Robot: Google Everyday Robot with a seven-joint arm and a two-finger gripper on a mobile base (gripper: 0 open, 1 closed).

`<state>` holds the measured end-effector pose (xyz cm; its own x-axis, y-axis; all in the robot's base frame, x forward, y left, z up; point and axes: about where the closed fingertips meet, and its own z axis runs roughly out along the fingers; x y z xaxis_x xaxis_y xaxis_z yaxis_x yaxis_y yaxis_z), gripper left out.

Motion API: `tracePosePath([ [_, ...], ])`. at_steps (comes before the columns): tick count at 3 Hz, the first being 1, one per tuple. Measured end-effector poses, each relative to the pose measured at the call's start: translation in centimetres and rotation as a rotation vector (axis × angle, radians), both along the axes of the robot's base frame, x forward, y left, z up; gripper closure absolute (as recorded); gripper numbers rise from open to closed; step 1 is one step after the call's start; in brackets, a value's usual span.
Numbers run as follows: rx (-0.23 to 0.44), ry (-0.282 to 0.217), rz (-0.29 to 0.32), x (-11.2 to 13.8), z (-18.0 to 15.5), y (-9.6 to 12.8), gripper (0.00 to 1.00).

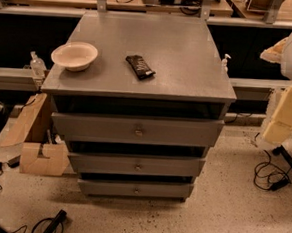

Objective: Open top drawer

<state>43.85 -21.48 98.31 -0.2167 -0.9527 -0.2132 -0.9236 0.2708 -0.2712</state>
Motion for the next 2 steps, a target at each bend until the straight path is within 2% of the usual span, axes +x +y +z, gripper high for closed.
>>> tracePosePath([
  [1,0.0,0.0,0.0,0.0,0.0,0.0,0.0],
  [2,-0.013,-0.045,0.037,0.5,-1.0,0.1,0.0],
])
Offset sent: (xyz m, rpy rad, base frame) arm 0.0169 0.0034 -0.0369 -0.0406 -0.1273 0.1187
